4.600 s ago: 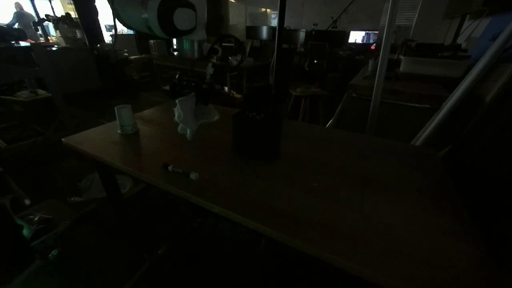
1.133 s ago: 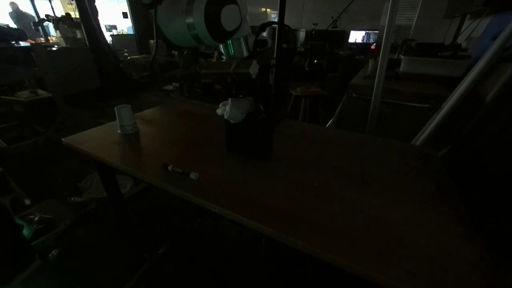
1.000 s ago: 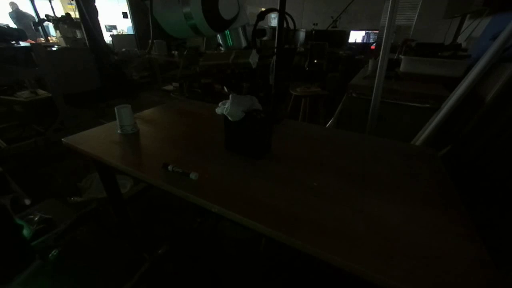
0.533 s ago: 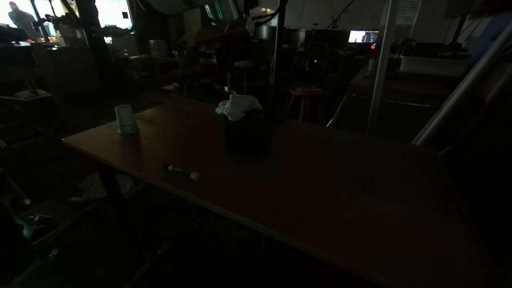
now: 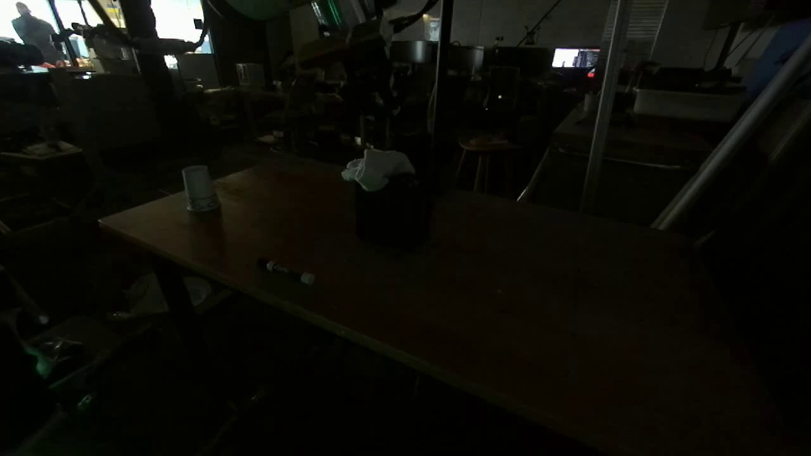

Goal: Put the white towel in the basket.

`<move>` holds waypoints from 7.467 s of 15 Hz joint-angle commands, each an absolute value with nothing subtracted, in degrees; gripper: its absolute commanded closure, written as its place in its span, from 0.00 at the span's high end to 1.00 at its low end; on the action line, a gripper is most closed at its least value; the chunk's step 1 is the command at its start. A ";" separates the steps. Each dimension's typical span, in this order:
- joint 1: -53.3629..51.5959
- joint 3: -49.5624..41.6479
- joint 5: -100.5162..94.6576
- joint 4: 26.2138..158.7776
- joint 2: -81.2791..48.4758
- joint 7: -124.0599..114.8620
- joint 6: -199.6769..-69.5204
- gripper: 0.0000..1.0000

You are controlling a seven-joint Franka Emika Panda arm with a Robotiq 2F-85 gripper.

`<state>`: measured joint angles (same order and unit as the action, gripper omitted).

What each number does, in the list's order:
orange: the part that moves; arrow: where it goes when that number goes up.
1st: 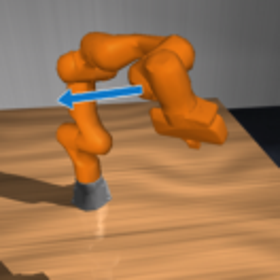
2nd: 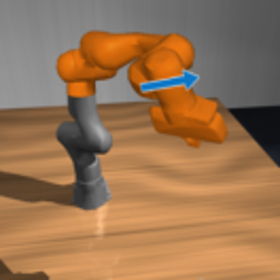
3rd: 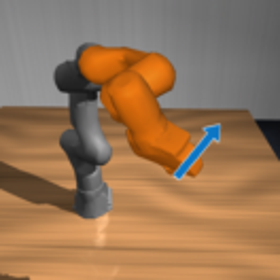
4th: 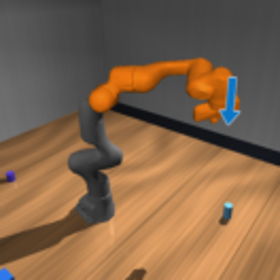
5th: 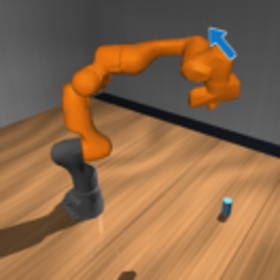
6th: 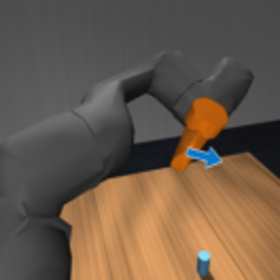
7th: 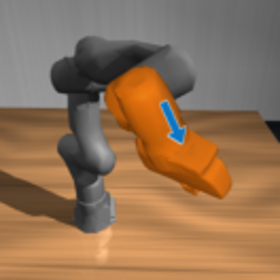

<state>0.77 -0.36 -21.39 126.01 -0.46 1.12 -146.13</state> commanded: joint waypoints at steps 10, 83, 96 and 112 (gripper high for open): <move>0.47 -0.55 -16.92 124.02 -8.39 0.87 -143.18 0.00; 1.48 -3.13 -10.75 119.48 -12.73 -0.32 -150.63 0.28; -0.53 0.21 -14.61 145.37 7.68 -8.86 -153.65 0.02; 3.33 4.62 -32.73 139.33 4.47 -35.69 -147.56 0.02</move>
<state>1.70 2.77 -26.31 143.26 5.96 -25.76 -151.14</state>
